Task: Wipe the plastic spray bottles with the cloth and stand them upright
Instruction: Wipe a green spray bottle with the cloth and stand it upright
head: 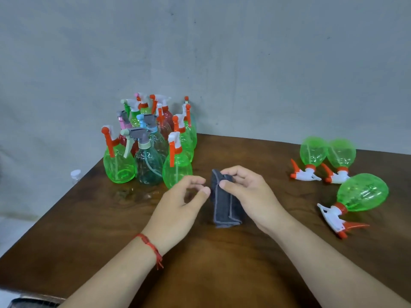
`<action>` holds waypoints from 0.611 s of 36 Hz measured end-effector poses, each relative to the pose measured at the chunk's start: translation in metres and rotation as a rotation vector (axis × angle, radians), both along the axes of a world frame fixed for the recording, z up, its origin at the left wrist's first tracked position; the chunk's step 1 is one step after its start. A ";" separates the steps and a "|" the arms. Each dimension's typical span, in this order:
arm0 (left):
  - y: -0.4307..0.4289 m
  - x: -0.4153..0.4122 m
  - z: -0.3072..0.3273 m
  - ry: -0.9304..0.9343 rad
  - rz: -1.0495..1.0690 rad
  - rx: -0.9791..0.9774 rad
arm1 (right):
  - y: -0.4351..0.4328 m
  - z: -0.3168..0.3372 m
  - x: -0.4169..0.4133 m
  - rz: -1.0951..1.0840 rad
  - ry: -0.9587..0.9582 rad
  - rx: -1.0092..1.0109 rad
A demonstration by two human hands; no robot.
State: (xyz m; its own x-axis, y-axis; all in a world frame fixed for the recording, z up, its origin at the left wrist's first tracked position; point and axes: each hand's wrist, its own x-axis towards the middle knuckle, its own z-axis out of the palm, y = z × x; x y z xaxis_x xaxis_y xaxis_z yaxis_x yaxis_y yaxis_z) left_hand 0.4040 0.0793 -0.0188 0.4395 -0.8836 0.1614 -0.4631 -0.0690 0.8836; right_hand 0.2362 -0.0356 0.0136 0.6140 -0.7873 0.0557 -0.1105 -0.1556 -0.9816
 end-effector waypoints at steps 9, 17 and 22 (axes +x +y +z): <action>-0.068 -0.086 0.010 -0.007 -0.141 -0.128 | -0.026 -0.008 -0.081 -0.106 -0.114 -0.092; -0.161 -0.141 0.037 -0.194 -0.299 -0.117 | -0.088 -0.009 -0.151 -0.457 -0.290 -0.171; -0.255 -0.137 0.043 -0.589 -0.389 -0.005 | -0.111 -0.021 -0.174 -0.559 -0.256 -0.190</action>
State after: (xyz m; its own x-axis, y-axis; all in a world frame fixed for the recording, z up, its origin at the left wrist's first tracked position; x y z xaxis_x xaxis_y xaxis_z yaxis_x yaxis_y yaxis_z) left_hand 0.2665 -0.1753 0.0237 -0.0701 -0.9575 0.2799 -0.8546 0.2024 0.4783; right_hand 0.0621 -0.1463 -0.0078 0.0625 -0.9465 0.3165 0.0093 -0.3165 -0.9485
